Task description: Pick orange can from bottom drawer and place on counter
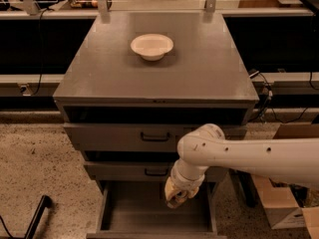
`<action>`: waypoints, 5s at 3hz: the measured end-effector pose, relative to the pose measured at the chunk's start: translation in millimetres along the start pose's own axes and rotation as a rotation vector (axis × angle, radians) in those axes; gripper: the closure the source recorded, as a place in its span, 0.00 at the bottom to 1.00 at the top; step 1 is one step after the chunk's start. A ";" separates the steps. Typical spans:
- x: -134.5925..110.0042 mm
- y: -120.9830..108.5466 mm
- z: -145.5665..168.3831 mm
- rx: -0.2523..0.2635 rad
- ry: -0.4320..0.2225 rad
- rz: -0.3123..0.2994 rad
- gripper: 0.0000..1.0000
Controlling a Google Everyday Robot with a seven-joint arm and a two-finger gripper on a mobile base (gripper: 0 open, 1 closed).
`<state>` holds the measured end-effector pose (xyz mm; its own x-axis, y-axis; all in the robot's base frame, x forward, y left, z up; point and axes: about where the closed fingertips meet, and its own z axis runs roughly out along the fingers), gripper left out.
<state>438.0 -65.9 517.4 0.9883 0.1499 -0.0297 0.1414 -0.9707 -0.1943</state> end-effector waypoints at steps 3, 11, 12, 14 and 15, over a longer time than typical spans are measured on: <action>-16.6 -20.5 -143.2 -0.149 -0.034 -0.063 1.00; 12.3 79.6 -403.1 0.229 0.476 -0.253 1.00; 42.0 84.1 -416.0 0.223 0.530 -0.207 1.00; 88.4 76.4 -442.6 0.211 0.616 -0.173 1.00; 112.8 66.6 -440.9 0.207 0.620 -0.169 1.00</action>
Offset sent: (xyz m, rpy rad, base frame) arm -0.0145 -0.0088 0.1625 -0.2002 0.0245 0.0838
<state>584.4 -196.4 933.4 0.8125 0.1010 0.5741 0.3440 -0.8782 -0.3323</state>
